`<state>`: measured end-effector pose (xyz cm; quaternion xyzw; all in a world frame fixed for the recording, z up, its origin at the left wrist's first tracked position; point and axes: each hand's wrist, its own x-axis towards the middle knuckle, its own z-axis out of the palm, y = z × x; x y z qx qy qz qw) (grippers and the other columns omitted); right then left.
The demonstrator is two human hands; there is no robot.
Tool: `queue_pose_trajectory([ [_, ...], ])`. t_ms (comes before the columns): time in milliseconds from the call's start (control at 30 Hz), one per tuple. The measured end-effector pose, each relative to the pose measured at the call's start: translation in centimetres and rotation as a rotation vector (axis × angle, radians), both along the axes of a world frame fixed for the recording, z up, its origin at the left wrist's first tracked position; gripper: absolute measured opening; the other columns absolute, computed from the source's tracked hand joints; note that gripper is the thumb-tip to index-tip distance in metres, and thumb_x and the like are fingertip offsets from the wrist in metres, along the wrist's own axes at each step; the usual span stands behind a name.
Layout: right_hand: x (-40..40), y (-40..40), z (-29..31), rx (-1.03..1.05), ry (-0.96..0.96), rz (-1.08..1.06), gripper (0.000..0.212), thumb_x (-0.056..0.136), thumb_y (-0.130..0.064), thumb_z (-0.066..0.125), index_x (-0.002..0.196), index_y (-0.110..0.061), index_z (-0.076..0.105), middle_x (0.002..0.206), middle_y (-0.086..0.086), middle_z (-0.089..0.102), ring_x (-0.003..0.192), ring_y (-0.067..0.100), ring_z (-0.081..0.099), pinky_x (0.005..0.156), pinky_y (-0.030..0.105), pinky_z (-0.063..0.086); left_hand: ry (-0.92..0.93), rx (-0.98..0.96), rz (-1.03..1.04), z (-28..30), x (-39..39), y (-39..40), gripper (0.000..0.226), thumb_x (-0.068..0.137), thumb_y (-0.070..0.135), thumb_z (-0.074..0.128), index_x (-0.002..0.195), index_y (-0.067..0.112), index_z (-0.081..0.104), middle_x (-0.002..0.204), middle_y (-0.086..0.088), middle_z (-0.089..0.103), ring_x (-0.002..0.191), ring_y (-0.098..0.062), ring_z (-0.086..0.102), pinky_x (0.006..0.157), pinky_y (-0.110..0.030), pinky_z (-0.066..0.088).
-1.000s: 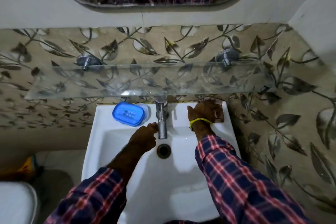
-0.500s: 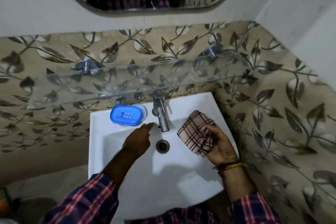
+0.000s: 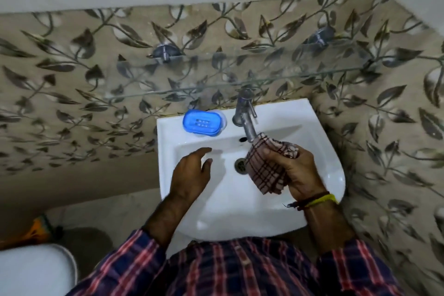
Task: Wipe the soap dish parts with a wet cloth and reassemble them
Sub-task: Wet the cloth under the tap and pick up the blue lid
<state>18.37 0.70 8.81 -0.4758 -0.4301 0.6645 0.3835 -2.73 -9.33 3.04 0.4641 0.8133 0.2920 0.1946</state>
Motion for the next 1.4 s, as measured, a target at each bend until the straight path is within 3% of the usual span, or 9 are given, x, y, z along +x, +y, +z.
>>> queue_pose_trajectory([
  [167, -1.0, 1.0, -0.5, -0.224, 0.031, 0.050, 0.016, 0.093, -0.015, 0.062, 0.095, 0.001, 0.063, 0.075, 0.022, 0.058, 0.049, 0.029, 0.055, 0.051, 0.034, 0.046, -0.010, -0.025, 0.068, 0.5, -0.3, -0.3, 0.036, 0.097, 0.025, 0.062, 0.133, 0.020, 0.062, 0.127, -0.005, 0.071, 0.110, -0.029, 0.067, 0.101, -0.035, 0.048],
  [300, -2.1, 0.9, -0.6, -0.082, 0.002, 0.182, 0.009, 0.088, -0.012, 0.074, 0.095, -0.007, 0.073, 0.091, 0.022, 0.071, 0.077, 0.032, 0.066, 0.071, 0.042, 0.053, 0.004, -0.066, 0.114, 0.9, -1.0, 0.7, 0.037, 0.098, 0.028, 0.060, 0.134, 0.018, 0.061, 0.130, -0.010, 0.069, 0.116, -0.031, 0.064, 0.102, -0.036, 0.047],
  [500, -2.8, 0.9, -1.9, -0.027, -0.109, 0.168, 0.007, 0.084, -0.003, 0.077, 0.089, -0.007, 0.073, 0.076, 0.005, 0.074, 0.068, 0.018, 0.071, 0.066, 0.032, 0.061, -0.096, -0.052, 0.268, 0.9, -1.8, 1.9, 0.039, 0.099, 0.031, 0.062, 0.132, 0.010, 0.063, 0.132, -0.010, 0.068, 0.120, -0.029, 0.063, 0.103, -0.036, 0.048],
  [667, -3.1, 2.5, -3.4, 0.060, -0.233, 0.157, 0.014, 0.080, -0.012, 0.083, 0.092, -0.009, 0.076, 0.083, 0.009, 0.078, 0.075, 0.022, 0.074, 0.073, 0.039, 0.063, -0.314, 0.034, 0.539, -0.4, -4.5, 4.4, 0.045, 0.090, 0.035, 0.073, 0.122, 0.004, 0.067, 0.117, -0.017, 0.073, 0.103, -0.032, 0.070, 0.096, -0.041, 0.054],
  [833, -6.1, 3.8, -4.8, 0.096, -0.379, 0.256, 0.014, 0.079, -0.019, 0.084, 0.087, -0.016, 0.073, 0.083, 0.002, 0.078, 0.082, 0.022, 0.075, 0.078, 0.036, 0.062, -0.467, 0.036, 0.653, -1.5, -7.3, 7.9, 0.049, 0.087, 0.039, 0.076, 0.118, 0.003, 0.065, 0.111, -0.016, 0.072, 0.104, -0.033, 0.069, 0.096, -0.040, 0.054],
  [967, -9.6, 4.2, -5.4, 0.172, -0.423, 0.362, 0.019, 0.081, -0.017, 0.082, 0.079, -0.022, 0.064, 0.082, -0.002, 0.072, 0.078, 0.016, 0.069, 0.078, 0.032, 0.058, -0.721, 0.089, 0.719, -2.6, -8.8, 9.8, 0.049, 0.089, 0.036, 0.075, 0.117, -0.002, 0.061, 0.106, -0.020, 0.067, 0.077, -0.029, 0.063, 0.086, -0.049, 0.060],
  [1100, -12.2, 5.0, -6.6, 0.196, -0.472, 0.364, 0.018, 0.079, -0.026, 0.082, 0.090, -0.019, 0.070, 0.090, 0.001, 0.077, 0.086, 0.018, 0.072, 0.082, 0.038, 0.061, -0.821, 0.115, 0.771, -2.9, -8.4, 10.7, 0.020, 0.096, 0.021, 0.068, 0.105, 0.004, 0.059, 0.105, -0.020, 0.063, 0.083, -0.030, 0.063, 0.066, -0.037, 0.062],
  [1200, -12.1, 5.1, -6.7, 0.135, -0.404, 0.316, 0.015, 0.082, -0.020, 0.081, 0.090, -0.019, 0.068, 0.089, -0.002, 0.075, 0.084, 0.015, 0.071, 0.078, 0.033, 0.060, -0.863, 0.163, 0.808, -3.3, -8.2, 10.7, 0.010, 0.099, 0.012, 0.063, 0.102, 0.003, 0.060, 0.100, -0.021, 0.063, 0.078, -0.029, 0.062, 0.047, -0.024, 0.058],
  [1400, -10.5, 5.5, -6.6, 0.115, -0.295, 0.232, 0.020, 0.081, -0.010, 0.082, 0.083, -0.021, 0.065, 0.083, 0.001, 0.073, 0.077, 0.015, 0.068, 0.077, 0.030, 0.058, -0.838, 0.330, 0.790, -2.8, -7.9, 10.0, 0.013, 0.099, 0.007, 0.060, 0.105, -0.004, 0.064, 0.094, -0.017, 0.065, 0.073, -0.022, 0.065, 0.049, -0.019, 0.057],
])
